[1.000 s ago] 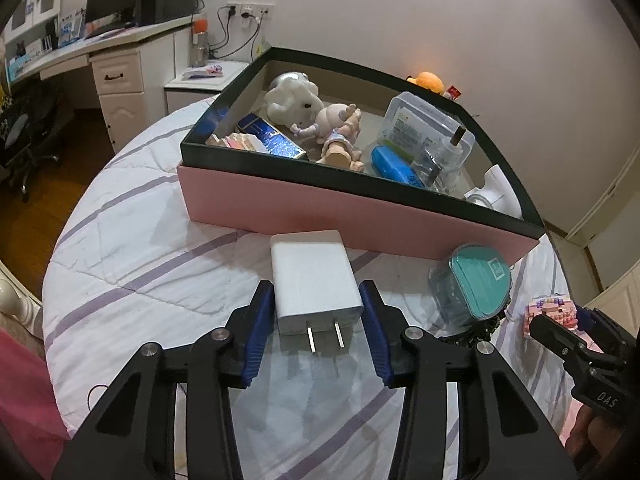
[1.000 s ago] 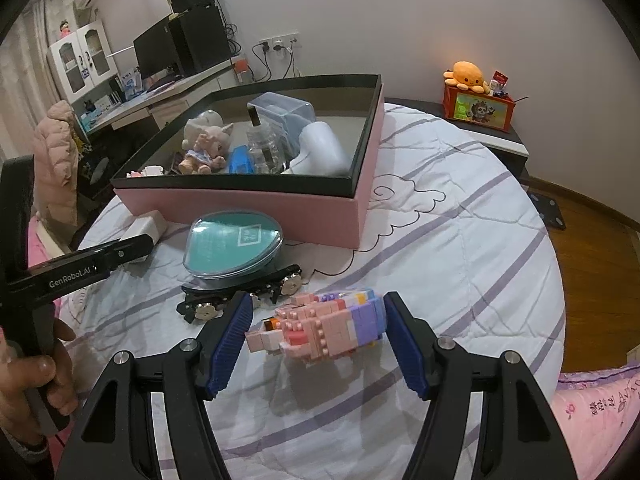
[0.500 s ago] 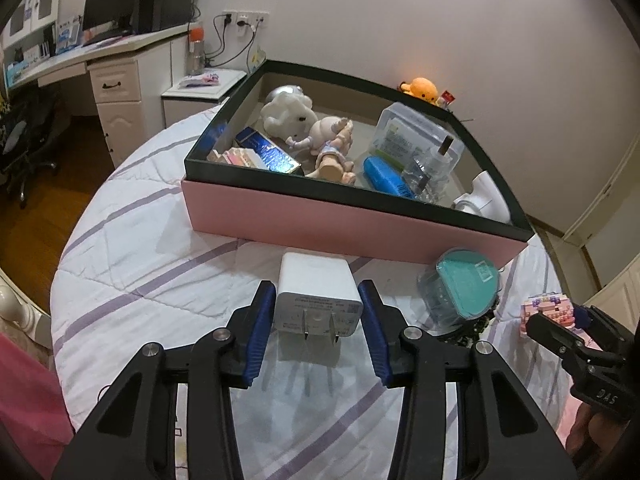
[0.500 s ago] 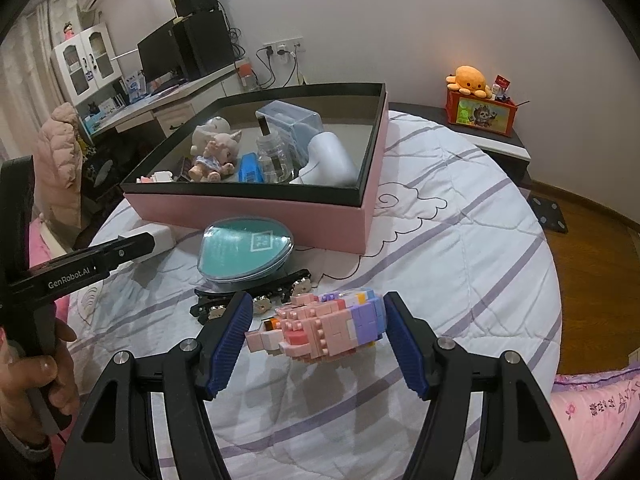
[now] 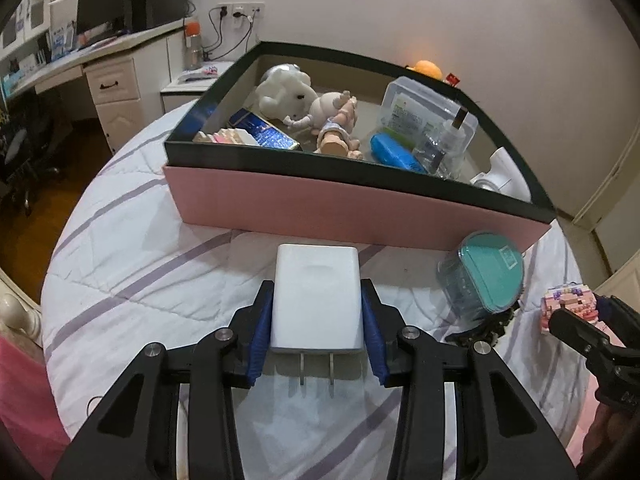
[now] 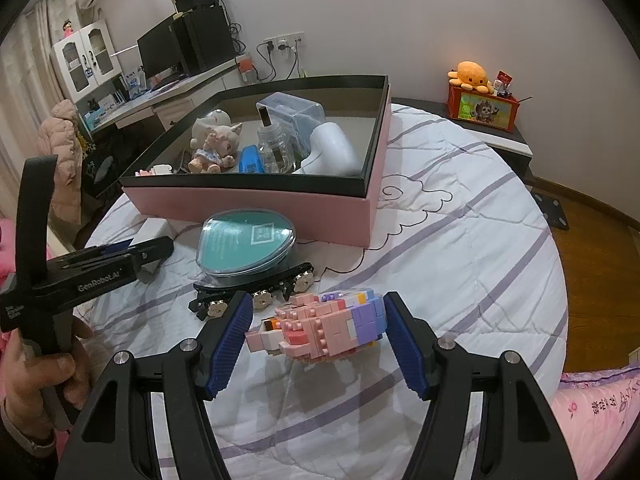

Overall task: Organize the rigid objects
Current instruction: 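Carry the charger and block heart into the box and open both grippers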

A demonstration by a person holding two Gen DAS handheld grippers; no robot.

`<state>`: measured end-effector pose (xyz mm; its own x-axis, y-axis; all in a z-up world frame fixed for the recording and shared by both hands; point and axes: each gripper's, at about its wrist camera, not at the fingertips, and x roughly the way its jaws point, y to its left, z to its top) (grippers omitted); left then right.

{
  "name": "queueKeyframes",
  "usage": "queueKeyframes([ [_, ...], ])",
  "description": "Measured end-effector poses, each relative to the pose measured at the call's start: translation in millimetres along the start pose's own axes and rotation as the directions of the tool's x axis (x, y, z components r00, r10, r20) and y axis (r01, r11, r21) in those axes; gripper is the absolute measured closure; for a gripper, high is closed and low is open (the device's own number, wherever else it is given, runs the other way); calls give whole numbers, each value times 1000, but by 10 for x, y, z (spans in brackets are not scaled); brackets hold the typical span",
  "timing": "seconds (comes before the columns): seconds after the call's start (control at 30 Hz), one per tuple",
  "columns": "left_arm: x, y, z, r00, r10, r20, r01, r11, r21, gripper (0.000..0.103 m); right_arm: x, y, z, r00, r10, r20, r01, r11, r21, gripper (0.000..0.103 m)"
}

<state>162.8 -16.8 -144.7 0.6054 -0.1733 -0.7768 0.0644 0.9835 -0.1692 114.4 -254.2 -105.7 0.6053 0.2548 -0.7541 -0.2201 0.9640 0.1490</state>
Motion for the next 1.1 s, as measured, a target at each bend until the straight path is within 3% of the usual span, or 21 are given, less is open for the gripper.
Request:
queueKeyframes([
  [0.3, -334, -55, 138, 997, -21, 68, 19, 999, 25, 62, -128, 51, 128, 999, 22, 42, -22, 1000, -14, 35],
  [0.6, -534, -54, 480, 990, -35, 140, 30, 999, 36, 62, -268, 222, 586, 991, 40, 125, -31, 997, -72, 35],
  [1.1, -236, -119, 976, 988, -43, 150, 37, 999, 40, 62, 151, 317, 1126, 989, 69, 129, -58, 995, -82, 35],
])
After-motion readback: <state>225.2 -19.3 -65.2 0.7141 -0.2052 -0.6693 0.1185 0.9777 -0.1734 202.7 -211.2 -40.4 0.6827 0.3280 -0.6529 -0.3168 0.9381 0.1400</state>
